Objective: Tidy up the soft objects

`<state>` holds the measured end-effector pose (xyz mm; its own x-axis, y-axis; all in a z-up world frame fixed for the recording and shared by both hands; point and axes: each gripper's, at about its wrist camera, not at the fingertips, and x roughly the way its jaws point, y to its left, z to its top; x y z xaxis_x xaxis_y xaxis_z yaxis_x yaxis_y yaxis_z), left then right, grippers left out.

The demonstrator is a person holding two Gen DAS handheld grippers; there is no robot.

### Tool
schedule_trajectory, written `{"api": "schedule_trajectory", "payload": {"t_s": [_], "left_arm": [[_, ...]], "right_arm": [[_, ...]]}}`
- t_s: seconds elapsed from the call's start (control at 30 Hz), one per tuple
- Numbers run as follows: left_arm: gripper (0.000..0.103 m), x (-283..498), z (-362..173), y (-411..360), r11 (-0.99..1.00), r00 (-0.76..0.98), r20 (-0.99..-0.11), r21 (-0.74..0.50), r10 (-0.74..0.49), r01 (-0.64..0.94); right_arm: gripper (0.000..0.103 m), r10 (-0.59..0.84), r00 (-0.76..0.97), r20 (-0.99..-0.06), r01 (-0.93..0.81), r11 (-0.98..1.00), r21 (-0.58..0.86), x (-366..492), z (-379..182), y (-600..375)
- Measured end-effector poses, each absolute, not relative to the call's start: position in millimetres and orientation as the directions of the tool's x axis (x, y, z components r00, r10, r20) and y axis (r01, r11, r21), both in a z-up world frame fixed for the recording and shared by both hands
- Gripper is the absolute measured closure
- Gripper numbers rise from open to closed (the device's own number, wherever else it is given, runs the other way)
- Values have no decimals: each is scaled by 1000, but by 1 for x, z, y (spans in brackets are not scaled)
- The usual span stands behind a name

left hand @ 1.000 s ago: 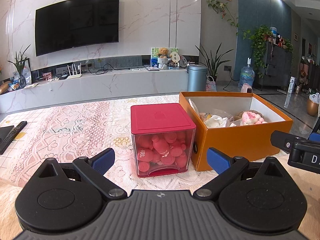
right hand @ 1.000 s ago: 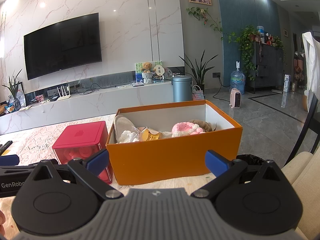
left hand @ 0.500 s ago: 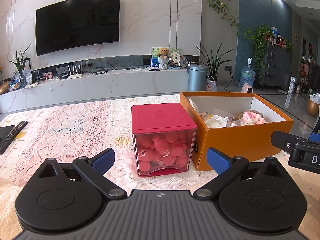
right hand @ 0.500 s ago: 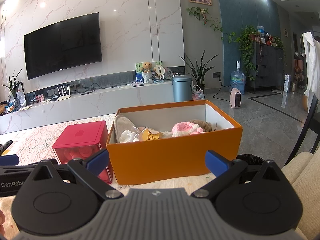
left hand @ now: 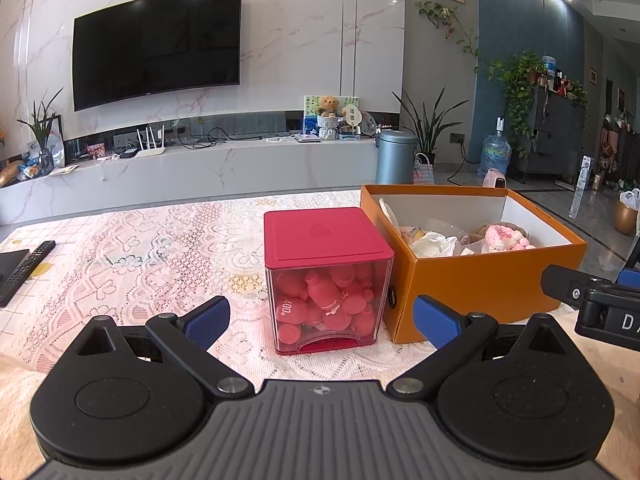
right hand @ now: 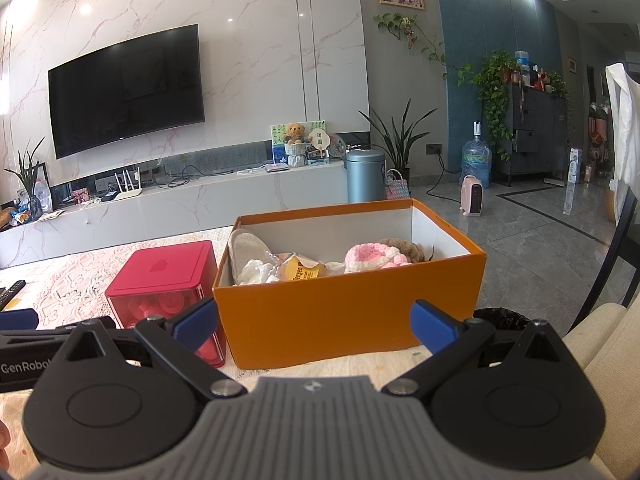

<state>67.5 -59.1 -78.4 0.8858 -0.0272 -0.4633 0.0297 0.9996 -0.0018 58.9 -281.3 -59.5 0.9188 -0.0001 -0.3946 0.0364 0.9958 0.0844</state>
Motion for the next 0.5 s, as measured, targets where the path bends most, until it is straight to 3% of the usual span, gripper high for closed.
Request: {"api": "schedule_trajectory", "payload": {"t_s": [0.5], "left_arm": [[0,67,-78,-60,1000,887,-462,2,-22,26]], "right_arm": [[3,3,918,-397,34,996,85,58,-61,-280]]}}
